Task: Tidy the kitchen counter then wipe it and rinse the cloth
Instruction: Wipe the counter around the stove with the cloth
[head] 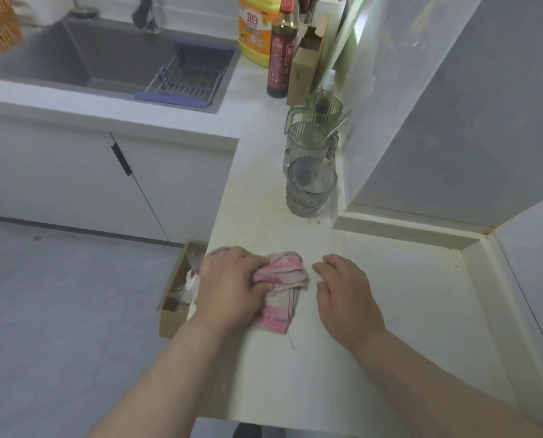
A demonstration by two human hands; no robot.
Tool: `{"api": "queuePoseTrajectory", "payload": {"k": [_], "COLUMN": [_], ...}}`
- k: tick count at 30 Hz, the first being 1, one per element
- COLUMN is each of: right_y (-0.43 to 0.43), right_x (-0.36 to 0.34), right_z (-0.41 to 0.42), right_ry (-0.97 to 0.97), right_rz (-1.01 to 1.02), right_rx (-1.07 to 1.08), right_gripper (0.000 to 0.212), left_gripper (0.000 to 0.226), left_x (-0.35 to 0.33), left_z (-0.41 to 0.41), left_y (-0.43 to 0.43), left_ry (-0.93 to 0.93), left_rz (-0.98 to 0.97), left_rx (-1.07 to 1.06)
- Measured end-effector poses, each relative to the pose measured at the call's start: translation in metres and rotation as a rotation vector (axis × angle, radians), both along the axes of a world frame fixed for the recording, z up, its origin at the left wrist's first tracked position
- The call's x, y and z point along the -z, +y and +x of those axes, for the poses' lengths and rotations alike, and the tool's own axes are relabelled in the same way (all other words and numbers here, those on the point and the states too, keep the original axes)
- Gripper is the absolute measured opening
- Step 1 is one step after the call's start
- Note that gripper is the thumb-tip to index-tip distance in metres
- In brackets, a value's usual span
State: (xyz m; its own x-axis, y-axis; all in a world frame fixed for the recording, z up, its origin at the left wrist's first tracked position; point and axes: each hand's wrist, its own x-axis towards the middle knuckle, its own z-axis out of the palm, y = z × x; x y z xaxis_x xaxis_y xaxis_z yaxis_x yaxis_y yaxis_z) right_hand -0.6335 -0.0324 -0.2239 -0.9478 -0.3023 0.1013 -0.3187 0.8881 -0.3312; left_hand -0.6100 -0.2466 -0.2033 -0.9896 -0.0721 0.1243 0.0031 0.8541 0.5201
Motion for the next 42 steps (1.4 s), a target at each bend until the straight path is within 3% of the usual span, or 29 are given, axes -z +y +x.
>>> {"api": "queuePoseTrajectory", "payload": {"k": [17,30,42], "right_y": [-0.001,-0.001,-0.001], "right_x": [0.005,0.005,0.003], "right_z": [-0.002,-0.001,0.001], "right_ry": [0.059,0.067,0.038], "right_rz": [-0.011,-0.022,0.013], "right_rx": [0.005,0.011,0.016], "right_gripper": [0.045,0.043,0.045], "left_gripper": [0.036,0.036,0.038], "left_x": [-0.011,-0.005,-0.011], "left_z": [-0.123,-0.060,-0.080], "left_y": [-0.039,-0.035,-0.040], "left_ry": [-0.062,-0.042,-0.106], "left_rz": [-0.028,-0.009,0.010], "left_rx": [0.012,0.004,-0.009]}}
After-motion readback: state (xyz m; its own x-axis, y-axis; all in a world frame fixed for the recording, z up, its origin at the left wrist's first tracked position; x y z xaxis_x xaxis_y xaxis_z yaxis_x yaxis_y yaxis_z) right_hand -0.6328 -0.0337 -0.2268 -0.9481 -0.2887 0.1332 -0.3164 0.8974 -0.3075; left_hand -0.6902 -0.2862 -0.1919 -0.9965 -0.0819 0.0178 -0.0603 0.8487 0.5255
